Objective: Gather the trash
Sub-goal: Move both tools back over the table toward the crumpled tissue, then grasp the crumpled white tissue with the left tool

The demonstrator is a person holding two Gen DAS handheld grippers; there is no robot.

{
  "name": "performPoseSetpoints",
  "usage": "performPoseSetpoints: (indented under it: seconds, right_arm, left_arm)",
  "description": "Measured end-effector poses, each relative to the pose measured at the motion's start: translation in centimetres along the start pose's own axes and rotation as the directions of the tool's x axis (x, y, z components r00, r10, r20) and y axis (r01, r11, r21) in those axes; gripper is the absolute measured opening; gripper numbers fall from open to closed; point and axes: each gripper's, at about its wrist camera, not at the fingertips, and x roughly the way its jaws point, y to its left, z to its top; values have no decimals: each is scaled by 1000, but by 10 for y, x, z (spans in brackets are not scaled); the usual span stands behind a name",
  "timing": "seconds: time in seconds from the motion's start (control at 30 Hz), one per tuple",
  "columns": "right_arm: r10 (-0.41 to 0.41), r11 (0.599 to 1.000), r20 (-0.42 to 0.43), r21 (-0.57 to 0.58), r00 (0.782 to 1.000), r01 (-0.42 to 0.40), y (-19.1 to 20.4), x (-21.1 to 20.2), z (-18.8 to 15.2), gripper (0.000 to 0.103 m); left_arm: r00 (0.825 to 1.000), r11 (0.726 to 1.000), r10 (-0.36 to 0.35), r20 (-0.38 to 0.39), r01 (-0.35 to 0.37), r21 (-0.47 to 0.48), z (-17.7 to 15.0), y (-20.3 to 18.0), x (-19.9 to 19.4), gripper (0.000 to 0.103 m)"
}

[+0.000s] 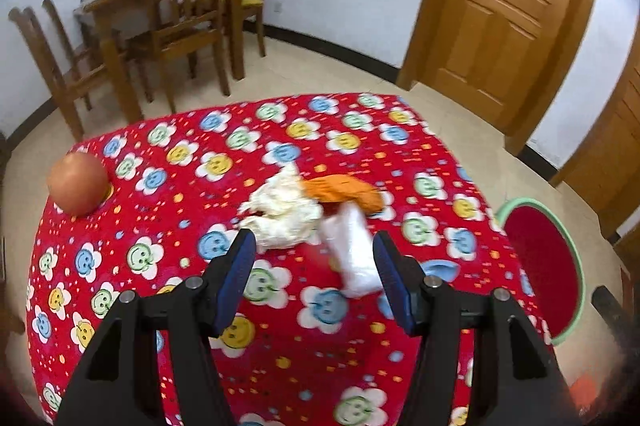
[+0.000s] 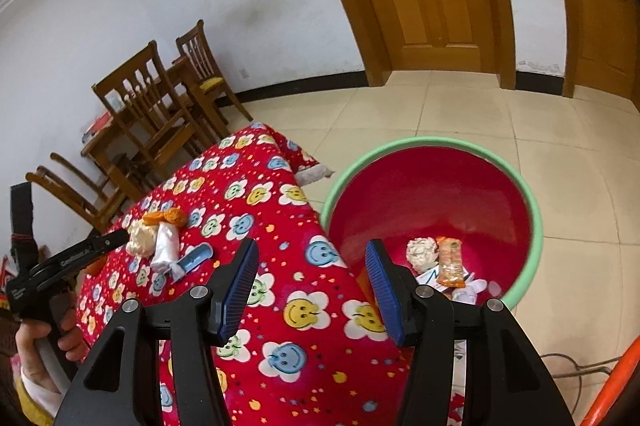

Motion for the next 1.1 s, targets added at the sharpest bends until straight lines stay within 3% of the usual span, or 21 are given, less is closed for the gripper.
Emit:
performPoseSetpoints:
  seconds: [0.23, 0.7, 0.77, 0.83, 1.1]
  right_arm:
    - [7, 1000, -34, -27, 999, -8, 15, 18, 2, 57]
    - [22, 997, -94, -78, 995, -29, 42, 55, 3, 57]
    - [21, 996, -98, -83, 995, -29, 44, 57, 3, 57]
    - [23, 996, -103, -87, 994, -32, 46, 60, 3, 57]
    - [34, 993, -117, -112, 993, -47, 57, 67, 0, 57]
  left_arm:
    - [999, 999, 26, -38, -27, -23, 4, 15, 28, 61]
    - [998, 999, 1, -71, -5, -50, 8, 26, 63, 61]
    - [997, 999, -4, -74, 0, -54, 7, 27, 66, 56]
    - [997, 998, -13, -81, 8, -56, 7, 28, 68, 43]
    - [998, 998, -29, -53, 26, -55, 6, 30, 56, 35]
